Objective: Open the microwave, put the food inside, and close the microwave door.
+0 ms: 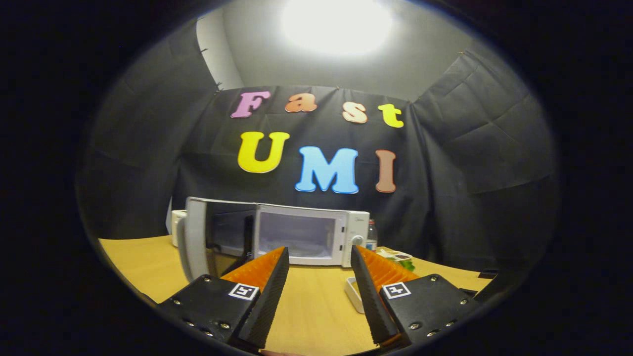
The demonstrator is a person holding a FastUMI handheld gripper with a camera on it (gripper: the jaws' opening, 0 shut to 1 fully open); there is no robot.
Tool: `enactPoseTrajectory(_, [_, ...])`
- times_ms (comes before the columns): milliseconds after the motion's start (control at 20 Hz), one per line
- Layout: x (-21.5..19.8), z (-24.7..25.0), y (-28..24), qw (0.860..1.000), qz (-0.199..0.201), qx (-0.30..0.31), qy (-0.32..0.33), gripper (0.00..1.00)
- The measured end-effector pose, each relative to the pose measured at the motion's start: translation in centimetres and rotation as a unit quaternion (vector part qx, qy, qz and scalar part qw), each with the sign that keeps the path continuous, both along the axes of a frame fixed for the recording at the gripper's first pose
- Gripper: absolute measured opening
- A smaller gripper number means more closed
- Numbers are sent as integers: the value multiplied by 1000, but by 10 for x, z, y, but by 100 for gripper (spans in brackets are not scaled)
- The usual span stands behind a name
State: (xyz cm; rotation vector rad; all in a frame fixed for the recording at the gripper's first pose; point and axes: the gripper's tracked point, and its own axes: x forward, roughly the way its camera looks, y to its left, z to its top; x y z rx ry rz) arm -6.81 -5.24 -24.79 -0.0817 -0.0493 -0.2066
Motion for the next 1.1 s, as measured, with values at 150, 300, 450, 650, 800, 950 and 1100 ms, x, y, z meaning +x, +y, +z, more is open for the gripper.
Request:
enactPoseTrajectory(150, [21,-27,-74,996,-41,68,35,76])
enactPoseTrajectory(300, [37,-61,-125,986,-62,131,77,78])
enactPoseTrajectory(450, [50,-84,-138,979,-46,169,103,78])
enactPoseTrajectory(650, [67,-107,-138,971,-13,199,130,78])
enactPoseTrajectory(800, [78,-118,-134,963,3,220,153,78])
enactPoseTrajectory(950, [85,-122,-131,958,20,233,166,68])
enactPoseTrajectory(1100, [88,-120,-132,958,23,234,162,46])
